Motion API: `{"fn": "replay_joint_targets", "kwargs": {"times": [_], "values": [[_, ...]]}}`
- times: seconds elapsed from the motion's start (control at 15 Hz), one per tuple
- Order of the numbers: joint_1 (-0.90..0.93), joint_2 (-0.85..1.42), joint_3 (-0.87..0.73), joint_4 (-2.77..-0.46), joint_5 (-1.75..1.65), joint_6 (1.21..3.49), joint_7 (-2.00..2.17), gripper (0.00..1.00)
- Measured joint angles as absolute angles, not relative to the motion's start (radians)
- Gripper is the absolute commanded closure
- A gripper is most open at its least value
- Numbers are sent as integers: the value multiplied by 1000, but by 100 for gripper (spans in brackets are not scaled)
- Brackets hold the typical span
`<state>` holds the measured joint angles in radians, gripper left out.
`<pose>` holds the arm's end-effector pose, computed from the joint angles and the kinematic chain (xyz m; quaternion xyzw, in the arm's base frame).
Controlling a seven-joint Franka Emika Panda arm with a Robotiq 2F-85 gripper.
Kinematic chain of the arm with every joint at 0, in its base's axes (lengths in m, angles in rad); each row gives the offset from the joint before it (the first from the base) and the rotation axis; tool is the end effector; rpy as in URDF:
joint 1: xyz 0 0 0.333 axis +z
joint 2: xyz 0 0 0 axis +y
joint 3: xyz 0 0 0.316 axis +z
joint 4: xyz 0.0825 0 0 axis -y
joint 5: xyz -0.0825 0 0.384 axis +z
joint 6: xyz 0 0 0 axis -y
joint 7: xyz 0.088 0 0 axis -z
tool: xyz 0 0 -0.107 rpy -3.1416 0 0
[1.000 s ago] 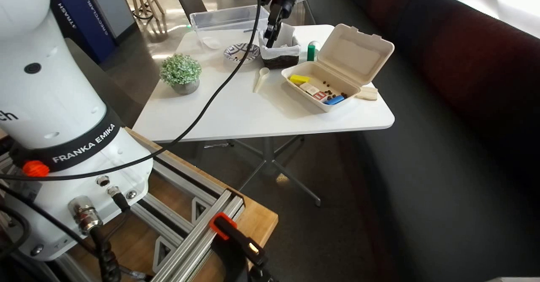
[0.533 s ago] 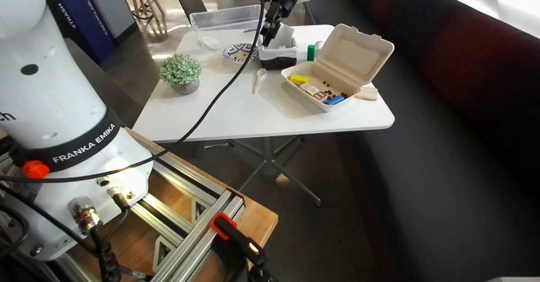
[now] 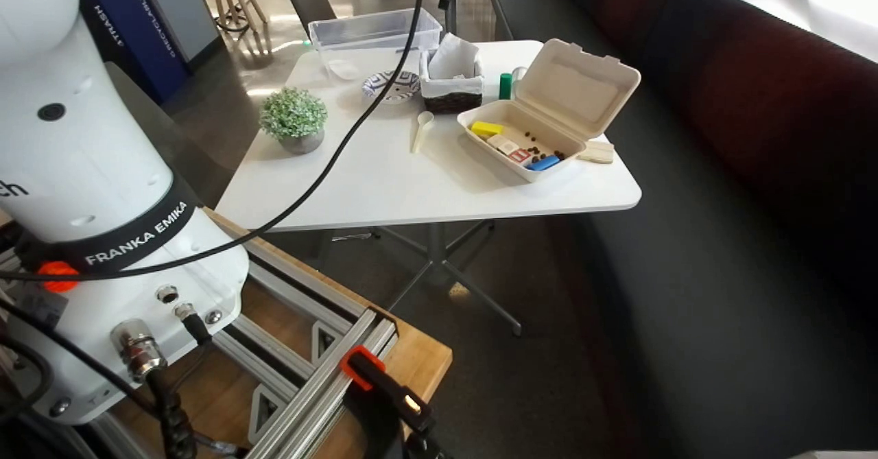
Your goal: Pull the basket to the center of the table
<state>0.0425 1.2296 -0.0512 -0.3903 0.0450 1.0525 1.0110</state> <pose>0.7294 0.0224 0.2872 0.8451 -0.4556 -0.2423 0.1396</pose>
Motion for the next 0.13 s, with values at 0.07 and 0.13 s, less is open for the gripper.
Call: {"fn": "replay_joint_targets", "kwargs": {"times": [0.07, 0.13], "values": [[55, 1208, -54, -389, 25, 1062, 980, 0], [65, 1188, -57, -388, 12, 1070, 961, 0]]}}
